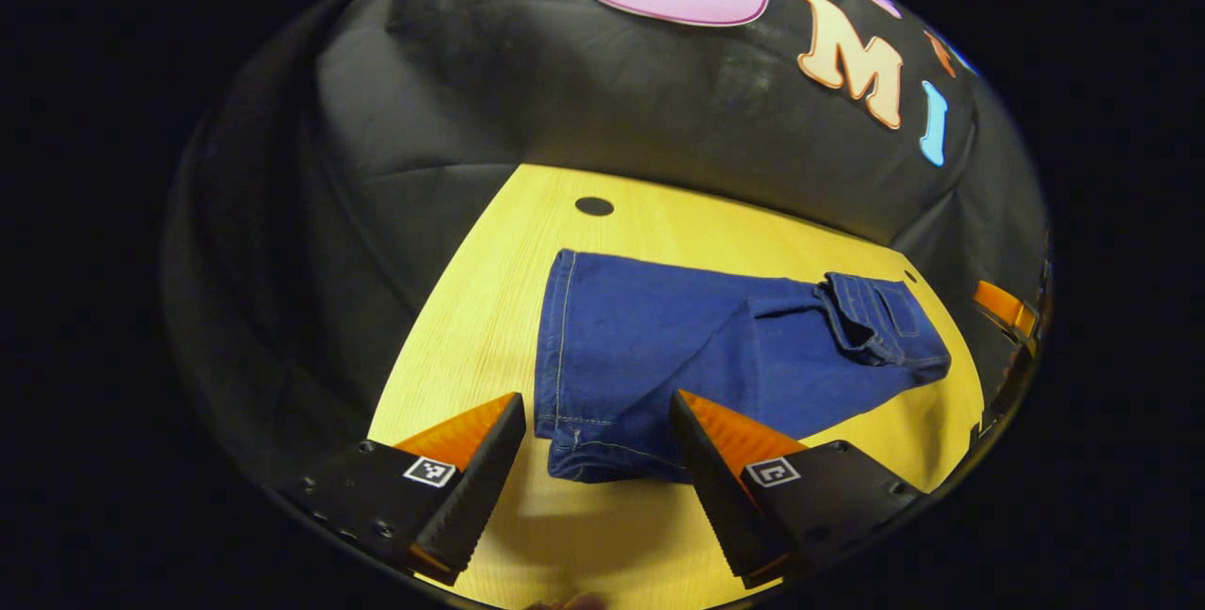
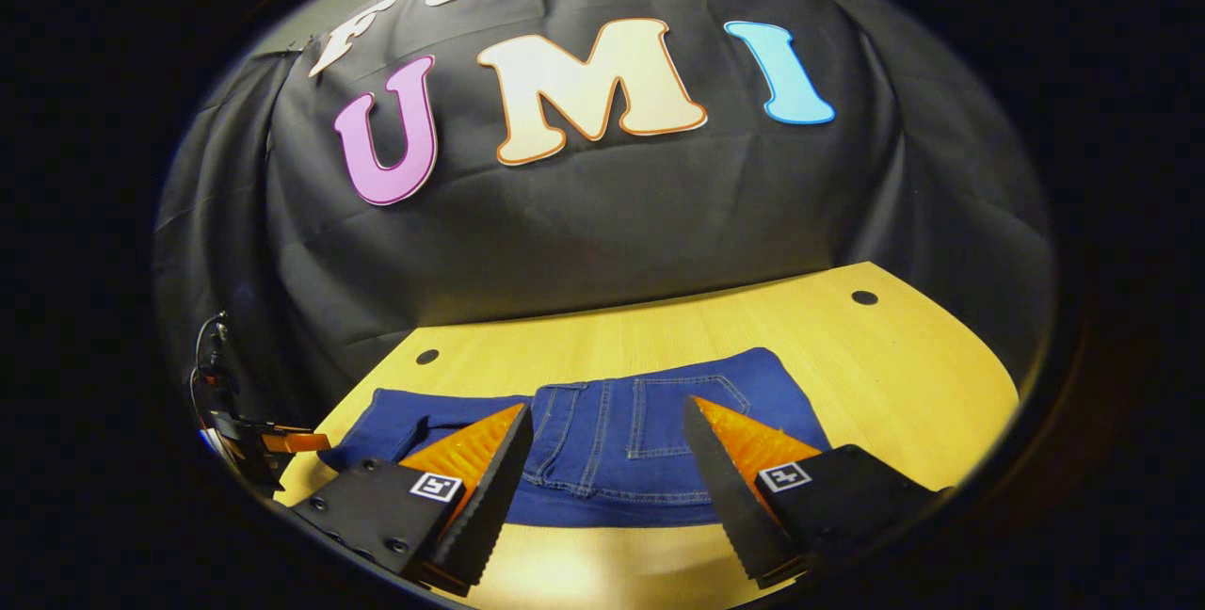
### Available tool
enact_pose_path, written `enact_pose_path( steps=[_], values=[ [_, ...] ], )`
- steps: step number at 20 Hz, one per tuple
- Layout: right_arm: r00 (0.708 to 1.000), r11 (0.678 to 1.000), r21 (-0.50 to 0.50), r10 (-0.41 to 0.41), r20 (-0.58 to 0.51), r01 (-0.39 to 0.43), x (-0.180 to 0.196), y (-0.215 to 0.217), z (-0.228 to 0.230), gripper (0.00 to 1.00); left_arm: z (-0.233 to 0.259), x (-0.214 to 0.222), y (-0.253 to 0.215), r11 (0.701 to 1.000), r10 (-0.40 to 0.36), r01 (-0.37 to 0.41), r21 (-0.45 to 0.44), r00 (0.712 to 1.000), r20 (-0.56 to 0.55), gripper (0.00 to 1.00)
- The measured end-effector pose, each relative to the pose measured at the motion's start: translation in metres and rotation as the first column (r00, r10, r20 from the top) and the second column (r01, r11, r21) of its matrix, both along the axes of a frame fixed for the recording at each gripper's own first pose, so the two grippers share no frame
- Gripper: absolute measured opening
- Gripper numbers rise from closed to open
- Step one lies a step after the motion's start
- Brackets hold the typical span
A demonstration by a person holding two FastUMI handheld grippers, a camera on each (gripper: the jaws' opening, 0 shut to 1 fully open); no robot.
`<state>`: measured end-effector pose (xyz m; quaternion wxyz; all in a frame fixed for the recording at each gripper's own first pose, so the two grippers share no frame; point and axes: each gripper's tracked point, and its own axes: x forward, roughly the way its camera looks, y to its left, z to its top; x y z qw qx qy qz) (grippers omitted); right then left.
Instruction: Grasp the waist and the cuffs of the jeans and fold them to make the two legs overlap; first hold the waist and fold one-third of the jeans toward the cuffs, then hold the cuffs and fold the remaining one-third in the same direction to finish folding.
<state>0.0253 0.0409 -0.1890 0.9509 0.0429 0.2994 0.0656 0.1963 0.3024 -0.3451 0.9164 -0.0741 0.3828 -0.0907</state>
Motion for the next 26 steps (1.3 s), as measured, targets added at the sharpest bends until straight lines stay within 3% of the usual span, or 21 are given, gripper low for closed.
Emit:
enact_pose_path(
  steps=[5, 7, 10, 13, 15, 17, 20, 26],
  values=[
    [0.999, 1.0, -0.018, -0.023, -0.027, 0.022, -0.007, -0.011, -0.006, 0.98, -0.031, -0.005, -0.003, 0.995, -0.085, 0.089, 0.036, 0.99, -0.112, 0.96],
    [0.999, 0.999, -0.026, -0.023, -0.036, 0.022, -0.008, -0.014, -0.01, 0.98, -0.034, -0.002, -0.009, 0.986, -0.137, 0.145, 0.076, 0.985, -0.1, 0.98],
    [0.998, 0.999, -0.026, -0.024, -0.054, 0.023, -0.009, -0.016, -0.017, 0.98, -0.037, -0.005, -0.014, 0.976, -0.166, 0.181, 0.119, 0.978, -0.127, 0.9],
    [0.998, 1.0, -0.022, -0.013, -0.066, 0.011, -0.012, -0.017, -0.02, 0.98, -0.035, -0.004, -0.029, 0.981, -0.166, 0.176, 0.077, 0.979, -0.119, 0.44],
    [0.997, 1.0, -0.03, -0.001, -0.071, -0.001, -0.011, -0.02, -0.021, 0.98, -0.033, -0.005, -0.032, 0.987, -0.139, 0.147, 0.066, 0.983, -0.119, 0.26],
    [0.997, 1.0, -0.031, 0.001, -0.077, -0.004, -0.011, -0.027, -0.02, 0.98, -0.034, -0.004, -0.033, 0.994, -0.075, 0.085, 0.066, 0.988, -0.137, 0.01],
    [0.998, 1.0, -0.008, 0.003, -0.065, -0.004, -0.004, -0.039, -0.008, 0.98, -0.021, -0.002, -0.038, 1.0, -0.011, 0.012, 0.006, 0.986, -0.165, 0.0],
    [1.0, 1.0, 0.013, -0.008, -0.029, 0.008, 0.007, -0.081, 0.019, 0.98, 0.057, 0.019, -0.079, 0.99, 0.022, -0.026, -0.137, 0.999, -0.03, 0.0]
  ],
)
